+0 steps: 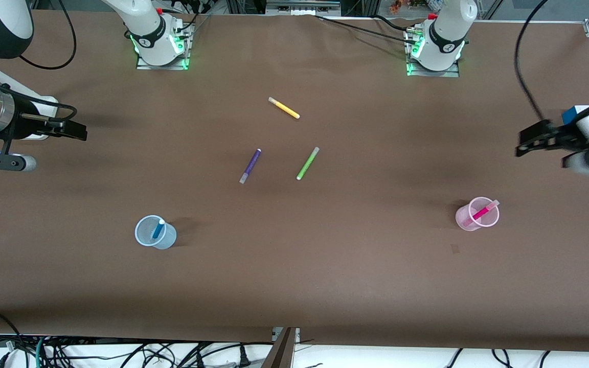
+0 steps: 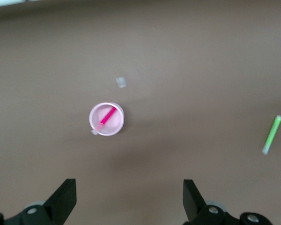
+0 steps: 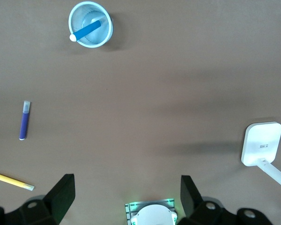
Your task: Place pink and blue markers in matching cups
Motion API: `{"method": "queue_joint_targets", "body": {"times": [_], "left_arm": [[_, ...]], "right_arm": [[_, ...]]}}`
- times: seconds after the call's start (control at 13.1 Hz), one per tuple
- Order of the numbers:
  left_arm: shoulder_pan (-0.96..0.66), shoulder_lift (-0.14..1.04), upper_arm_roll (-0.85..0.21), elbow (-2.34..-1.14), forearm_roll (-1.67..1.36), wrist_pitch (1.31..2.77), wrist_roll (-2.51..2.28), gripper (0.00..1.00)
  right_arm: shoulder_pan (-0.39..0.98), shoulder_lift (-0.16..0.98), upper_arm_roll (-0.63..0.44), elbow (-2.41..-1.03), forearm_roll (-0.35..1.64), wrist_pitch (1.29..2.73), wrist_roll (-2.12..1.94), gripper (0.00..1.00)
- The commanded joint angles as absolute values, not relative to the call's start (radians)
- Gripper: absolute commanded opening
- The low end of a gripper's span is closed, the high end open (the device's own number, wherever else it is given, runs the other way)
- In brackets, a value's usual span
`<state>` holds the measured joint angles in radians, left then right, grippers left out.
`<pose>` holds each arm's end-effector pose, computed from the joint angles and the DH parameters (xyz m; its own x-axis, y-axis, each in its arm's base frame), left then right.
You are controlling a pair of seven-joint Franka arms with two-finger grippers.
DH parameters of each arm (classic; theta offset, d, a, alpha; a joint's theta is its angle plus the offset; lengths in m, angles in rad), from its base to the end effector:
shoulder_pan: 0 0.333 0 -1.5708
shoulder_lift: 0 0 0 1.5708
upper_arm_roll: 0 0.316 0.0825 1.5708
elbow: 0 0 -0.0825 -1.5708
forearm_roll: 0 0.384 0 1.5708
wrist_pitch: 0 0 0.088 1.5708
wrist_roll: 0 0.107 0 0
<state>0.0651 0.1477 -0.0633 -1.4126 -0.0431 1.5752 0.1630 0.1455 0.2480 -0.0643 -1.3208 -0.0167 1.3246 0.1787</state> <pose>0.6007 -0.0005 0.6146 0.9870 -0.1593 0.0235 -0.1603 -0.9858 0.0492 0.5986 0.0517 0.5776 0.9671 -0.1054 -0.2316 -0.0904 -0.9931 0.0748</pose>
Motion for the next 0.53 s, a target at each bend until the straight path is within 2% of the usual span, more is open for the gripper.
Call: {"method": "queue_joint_targets", "body": {"times": [0.0, 0.15, 0.23, 0.46], "left_arm": [[0.008, -0.063, -0.037, -1.728, 0.042, 1.727, 0.150, 1.00], [-0.011, -0.064, -0.023, -1.733, 0.081, 1.718, 0.117, 1.00], [-0.009, -0.061, -0.023, -1.735, 0.078, 1.701, 0.115, 1.00], [-0.003, -0.049, -0.025, -1.721, 0.005, 1.686, 0.115, 1.00]], "right_arm": [[0.149, 0.160, -0.061, -1.437, -0.035, 1.405, 0.160, 0.99], [0.138, 0.002, -0.057, -1.674, -0.032, 1.587, 0.158, 0.99], [0.137, -0.044, -0.058, -1.740, -0.026, 1.630, 0.155, 0.99], [0.124, -0.070, -0.046, -1.703, -0.037, 1.617, 0.149, 0.99]]}}
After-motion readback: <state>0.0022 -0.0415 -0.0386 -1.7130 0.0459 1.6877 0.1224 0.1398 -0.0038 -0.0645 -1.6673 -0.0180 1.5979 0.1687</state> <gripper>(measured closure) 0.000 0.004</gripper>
